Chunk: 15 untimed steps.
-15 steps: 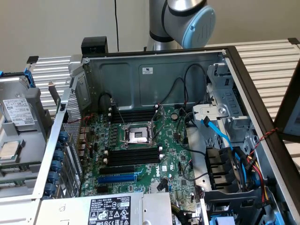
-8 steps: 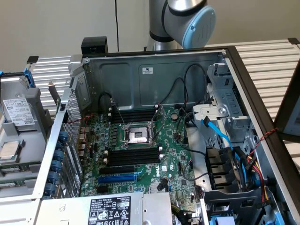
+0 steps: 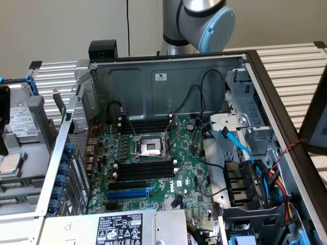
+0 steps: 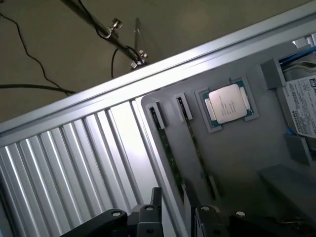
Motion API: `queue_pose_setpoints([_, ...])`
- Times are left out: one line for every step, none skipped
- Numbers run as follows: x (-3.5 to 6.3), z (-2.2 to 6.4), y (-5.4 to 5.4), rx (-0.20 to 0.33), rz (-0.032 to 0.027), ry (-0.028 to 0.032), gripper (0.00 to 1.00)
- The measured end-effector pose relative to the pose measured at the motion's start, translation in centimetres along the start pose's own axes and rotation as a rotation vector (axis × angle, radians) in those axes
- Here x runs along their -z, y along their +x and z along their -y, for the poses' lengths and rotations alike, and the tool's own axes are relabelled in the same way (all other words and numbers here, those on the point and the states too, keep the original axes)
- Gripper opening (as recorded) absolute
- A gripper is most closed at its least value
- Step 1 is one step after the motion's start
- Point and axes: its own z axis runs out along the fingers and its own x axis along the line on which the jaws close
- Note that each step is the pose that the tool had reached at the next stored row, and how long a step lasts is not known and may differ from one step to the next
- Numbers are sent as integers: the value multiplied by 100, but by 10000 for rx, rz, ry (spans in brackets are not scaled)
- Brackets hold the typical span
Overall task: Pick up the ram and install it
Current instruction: 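Pick up the ram and move it above insertion slot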
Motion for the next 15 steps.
queue_pose_setpoints([-19, 8, -9, 72, -13, 15, 32])
queue_pose_setpoints([-35, 13, -17, 143, -21, 27, 32])
queue_pose_setpoints([-51, 16, -24, 216, -22, 39, 32])
queue_pose_setpoints([-70, 17, -32, 300, -17, 51, 32])
queue_pose_setpoints([-86, 16, -38, 380, -12, 63, 32])
queue_pose_setpoints([-104, 14, -45, 465, -6, 75, 32])
queue_pose_setpoints([-117, 13, -51, 544, -2, 85, 32])
queue_pose_setpoints([-132, 12, -56, 627, 5, 96, 32])
queue_pose_setpoints([-141, 13, -60, 687, 28, 100, 32])
queue_pose_setpoints([-148, 13, -63, 735, 79, 89, 32])
queue_pose_setpoints([-154, 13, -65, 777, 146, 73, 32])
queue_pose_setpoints([-158, 14, -67, 825, 240, 52, 32])
queue_pose_setpoints([-161, 14, -67, 879, 355, 26, 32])
queue_pose_setpoints([-164, 13, -68, 933, 500, -11, 32])
queue_pose_setpoints([-174, 17, -71, 940, 573, -30, 32])
